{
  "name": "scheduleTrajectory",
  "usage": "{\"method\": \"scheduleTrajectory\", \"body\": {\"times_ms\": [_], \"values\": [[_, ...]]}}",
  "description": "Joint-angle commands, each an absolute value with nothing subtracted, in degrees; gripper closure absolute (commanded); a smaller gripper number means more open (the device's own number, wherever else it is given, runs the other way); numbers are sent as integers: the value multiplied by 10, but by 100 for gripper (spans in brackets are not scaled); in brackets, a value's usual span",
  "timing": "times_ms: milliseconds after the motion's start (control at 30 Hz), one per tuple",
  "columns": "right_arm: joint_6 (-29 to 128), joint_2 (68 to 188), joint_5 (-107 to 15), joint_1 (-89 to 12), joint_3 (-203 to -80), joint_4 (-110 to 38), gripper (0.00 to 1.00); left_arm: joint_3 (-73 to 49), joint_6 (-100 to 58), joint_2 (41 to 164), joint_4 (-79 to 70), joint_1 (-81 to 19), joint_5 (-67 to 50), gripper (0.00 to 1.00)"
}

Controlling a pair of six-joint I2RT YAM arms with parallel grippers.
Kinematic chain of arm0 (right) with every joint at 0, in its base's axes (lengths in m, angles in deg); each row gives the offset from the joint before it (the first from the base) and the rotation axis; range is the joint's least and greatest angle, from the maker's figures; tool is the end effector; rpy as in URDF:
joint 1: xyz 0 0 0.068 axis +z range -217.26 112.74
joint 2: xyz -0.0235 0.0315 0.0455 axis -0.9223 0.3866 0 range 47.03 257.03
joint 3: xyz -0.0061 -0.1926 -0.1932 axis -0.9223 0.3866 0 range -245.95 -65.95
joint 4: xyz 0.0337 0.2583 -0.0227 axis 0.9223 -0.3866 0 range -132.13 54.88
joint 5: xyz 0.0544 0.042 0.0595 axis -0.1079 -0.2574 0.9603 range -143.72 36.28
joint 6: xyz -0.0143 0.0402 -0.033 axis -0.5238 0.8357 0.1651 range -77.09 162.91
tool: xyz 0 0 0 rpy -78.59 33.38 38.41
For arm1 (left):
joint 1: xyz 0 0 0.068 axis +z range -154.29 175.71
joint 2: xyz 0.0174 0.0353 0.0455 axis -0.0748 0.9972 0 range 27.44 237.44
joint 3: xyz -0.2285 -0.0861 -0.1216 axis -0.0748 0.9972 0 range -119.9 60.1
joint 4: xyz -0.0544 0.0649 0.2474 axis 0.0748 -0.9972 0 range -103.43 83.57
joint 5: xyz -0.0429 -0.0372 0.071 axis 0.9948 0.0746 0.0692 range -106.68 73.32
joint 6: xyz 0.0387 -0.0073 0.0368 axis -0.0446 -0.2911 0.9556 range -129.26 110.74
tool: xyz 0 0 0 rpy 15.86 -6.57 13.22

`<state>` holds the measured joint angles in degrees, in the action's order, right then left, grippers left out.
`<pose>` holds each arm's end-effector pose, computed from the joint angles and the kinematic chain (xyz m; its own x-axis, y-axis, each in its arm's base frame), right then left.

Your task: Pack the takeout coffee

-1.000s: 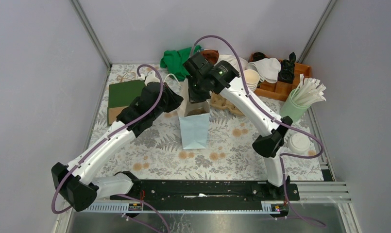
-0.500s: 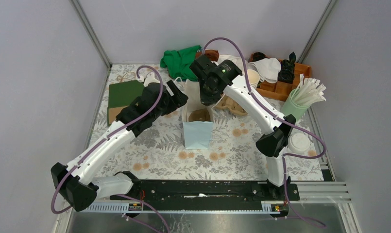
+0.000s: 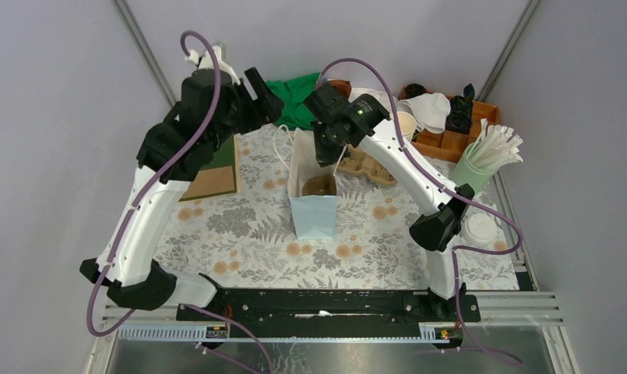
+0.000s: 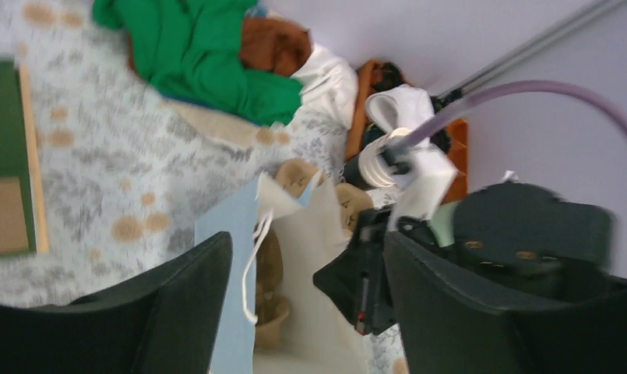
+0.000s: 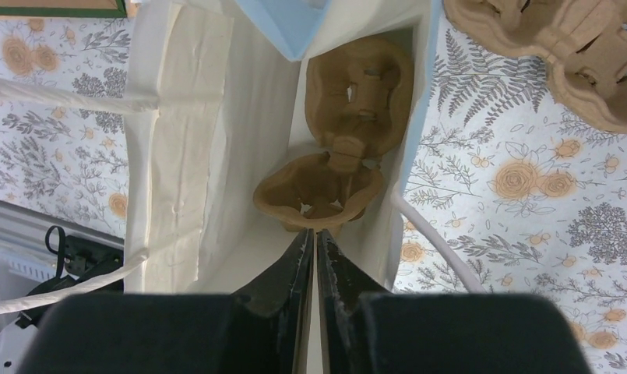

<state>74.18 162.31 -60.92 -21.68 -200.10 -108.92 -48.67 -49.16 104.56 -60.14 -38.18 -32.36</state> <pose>0.2889 0.2882 0.3988 -0.8313 -0.1124 -0.5444 -0.2651 0.9410 0.2105 0.2035 -0.1250 0.5099 -0.4501 -0.4415 -0.7762 0.0524 0.8547 -0.5165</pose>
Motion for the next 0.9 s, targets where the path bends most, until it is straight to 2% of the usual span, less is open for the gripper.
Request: {"method": "scheduleTrajectory", "body": {"times_ms": [0,67,100,167,467,700,867], "values": [[724,1623,-593,-221,-2027,-1081,88,-605,-447,1092,-645,-381,-226,40],[727,1621,-596,-221,-2028,-1078,88,-617,-469,1112,-638,-384,-177,61],[731,1619,-600,-221,-2027,-1078,89,-612,-480,1119,-636,-390,-170,68],[736,1612,-609,-222,-2021,-1074,90,-589,-496,1125,-629,-402,-157,73],[753,1590,-625,-224,-1986,-1059,93,-499,-485,1140,-613,-408,-212,72],[753,1593,-612,-225,-1978,-1059,94,-492,-455,1169,-647,-389,-237,59],[752,1595,-613,-225,-1978,-1059,94,-493,-442,1190,-678,-384,-232,59]]}}
